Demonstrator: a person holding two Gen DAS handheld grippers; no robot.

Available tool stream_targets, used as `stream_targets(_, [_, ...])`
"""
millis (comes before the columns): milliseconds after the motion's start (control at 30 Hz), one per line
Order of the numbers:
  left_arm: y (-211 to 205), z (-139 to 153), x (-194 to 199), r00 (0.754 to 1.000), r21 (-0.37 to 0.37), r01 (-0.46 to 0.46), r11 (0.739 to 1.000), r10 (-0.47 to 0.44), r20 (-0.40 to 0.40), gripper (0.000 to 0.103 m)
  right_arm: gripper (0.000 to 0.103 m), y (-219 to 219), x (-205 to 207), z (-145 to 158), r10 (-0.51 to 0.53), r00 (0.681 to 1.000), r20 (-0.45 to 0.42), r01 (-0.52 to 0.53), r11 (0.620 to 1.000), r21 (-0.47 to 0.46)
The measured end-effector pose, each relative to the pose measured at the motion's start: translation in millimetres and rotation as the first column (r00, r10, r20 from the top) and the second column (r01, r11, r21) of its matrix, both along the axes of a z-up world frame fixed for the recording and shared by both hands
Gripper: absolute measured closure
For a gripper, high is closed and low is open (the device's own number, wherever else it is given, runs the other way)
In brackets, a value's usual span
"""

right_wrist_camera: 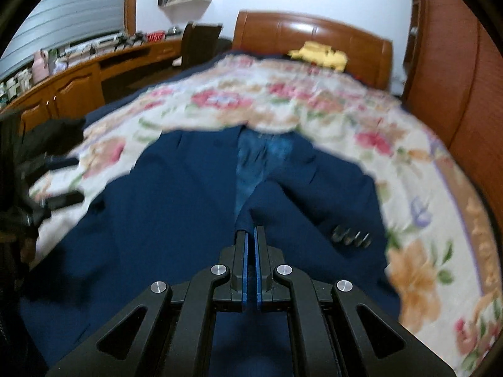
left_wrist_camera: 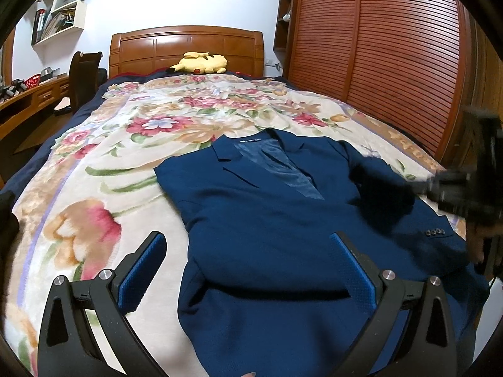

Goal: Fold large clothes
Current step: 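Carry the held sleeve across the jacket front with the right gripper and release, then press the folded buttoned cuff flat with the right gripper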

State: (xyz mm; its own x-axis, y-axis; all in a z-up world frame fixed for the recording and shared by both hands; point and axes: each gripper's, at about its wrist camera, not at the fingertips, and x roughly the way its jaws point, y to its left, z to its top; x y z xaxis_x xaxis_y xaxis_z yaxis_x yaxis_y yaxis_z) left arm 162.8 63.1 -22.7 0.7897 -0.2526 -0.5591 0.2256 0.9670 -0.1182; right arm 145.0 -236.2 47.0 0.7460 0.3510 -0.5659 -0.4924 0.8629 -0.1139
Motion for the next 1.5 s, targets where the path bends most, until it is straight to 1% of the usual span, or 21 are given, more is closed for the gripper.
stream_targets(67, [-1.8,-0.6,1.1,1.000,0.001,0.002,1.000,-0.002,-0.001,0.000,0.100,2.2,-2.7,-12.2,0.007,0.999,-0.040,-0.008,1.000,-0.022])
stream_targets(100, [-2.6,-1.3,1.1,1.000,0.002,0.004,1.000,-0.004,-0.002,0.000,0.097,2.8,-4.7,-19.1,0.003,0.998,-0.055,-0.005,0.999,-0.039])
stream_targets(133, [-3.5,-1.6,1.2,1.000,0.004,0.006,1.000,-0.006,-0.002,0.000,0.090,5.0,-0.6,-23.2,-0.010,0.997,-0.073,0.006,0.998,-0.058])
stream_targets(167, [-4.4,-2.4,1.1,1.000,0.008,0.008,1.000,-0.008,-0.003,0.000,0.088,5.8,-0.3,-28.2,-0.023,0.996,-0.091,0.016,0.997,-0.072])
stream_targets(233, [-5.4,-3.3,1.0,1.000,0.014,0.009,1.000,-0.009,-0.005,0.000,0.076,4.4,-4.3,-34.6,-0.033,0.994,-0.107,0.024,0.996,-0.085])
stream_targets(267, [-5.6,-3.3,0.7,1.000,0.015,0.009,1.000,-0.009,-0.006,0.000,0.073,3.3,-7.5,-35.7,-0.038,0.994,-0.106,0.028,0.996,-0.089])
stream_targets(333, [-5.8,-3.4,0.7,1.000,0.015,0.009,1.000,-0.009,-0.005,0.000,0.060,0.7,-12.4,-34.1,-0.043,0.993,-0.107,0.034,0.996,-0.084])
stream_targets(367, [-5.6,-3.4,0.7,1.000,0.014,0.009,1.000,-0.009,-0.005,0.000,0.059,6.6,-17.9,-28.3,-0.043,0.994,-0.104,0.035,0.996,-0.079])
stream_targets(467, [-5.5,-3.7,0.6,1.000,0.015,0.010,1.000,-0.010,-0.005,0.000,0.058,11.8,-32.2,-13.1,-0.039,0.997,-0.063,0.035,0.997,-0.068])
stream_targets(600, [-6.6,-3.2,0.8,1.000,0.019,0.013,1.000,-0.013,-0.005,0.000,0.054,-5.4,-42.4,2.2,-0.077,0.997,-0.005,0.077,0.996,-0.054])
stream_targets(733, [-7.4,-2.7,-0.1,1.000,0.023,0.016,1.000,-0.016,-0.004,0.000,0.053,-17.8,-29.3,8.1,-0.161,0.986,0.041,0.163,0.984,-0.066])
stream_targets(800, [-7.7,-3.0,0.0,1.000,0.022,0.015,1.000,-0.015,-0.006,0.000,0.053,-22.9,-21.0,7.1,-0.200,0.979,0.044,0.202,0.977,-0.067])
stream_targets(967, [-8.4,-2.9,-1.3,1.000,0.022,0.017,1.000,-0.017,-0.007,0.000,0.052,-33.5,3.9,-5.3,-0.264,0.965,0.006,0.264,0.963,-0.055])
stream_targets(1100, [-9.1,-3.6,-1.0,1.000,0.023,0.017,1.000,-0.017,-0.008,0.000,0.052,-40.9,22.2,-14.8,-0.280,0.958,-0.063,0.279,0.960,-0.027])
stream_targets(1167, [-9.1,-3.7,-1.0,1.000,0.022,0.019,1.000,-0.018,-0.008,0.000,0.052,-43.3,32.2,-22.9,-0.289,0.951,-0.107,0.289,0.957,-0.020])
stream_targets(1200, [-9.7,-4.4,-1.0,1.000,0.024,0.020,1.000,-0.020,-0.009,0.000,0.051,-43.9,36.3,-27.0,-0.288,0.947,-0.141,0.289,0.957,-0.015])
stream_targets(1267, [-10.5,-5.6,-0.8,1.000,0.027,0.022,0.999,-0.021,-0.010,0.000,0.051,-45.0,47.0,-38.9,-0.278,0.930,-0.239,0.285,0.959,-0.004])
stream_targets(1300, [-10.7,-6.4,-0.5,1.000,0.027,0.022,0.999,-0.022,-0.012,0.000,0.051,-43.9,48.4,-42.5,-0.278,0.926,-0.258,0.287,0.958,0.000])
stream_targets(1400, [-10.9,-7.2,0.3,1.000,0.029,0.022,0.999,-0.022,-0.017,0.000,0.051,-37.8,44.9,-42.5,-0.265,0.935,-0.237,0.273,0.962,0.002])
stream_targets(1467, [-10.8,-6.9,0.4,1.000,0.029,0.023,0.999,-0.022,-0.016,0.000,0.051,-35.9,44.2,-43.1,-0.251,0.938,-0.241,0.260,0.966,0.006])
stream_targets(1500, [-10.9,-6.8,0.3,1.000,0.029,0.023,0.999,-0.022,-0.015,0.000,0.055,-37.9,46.1,-44.6,-0.246,0.939,-0.241,0.254,0.967,0.003])
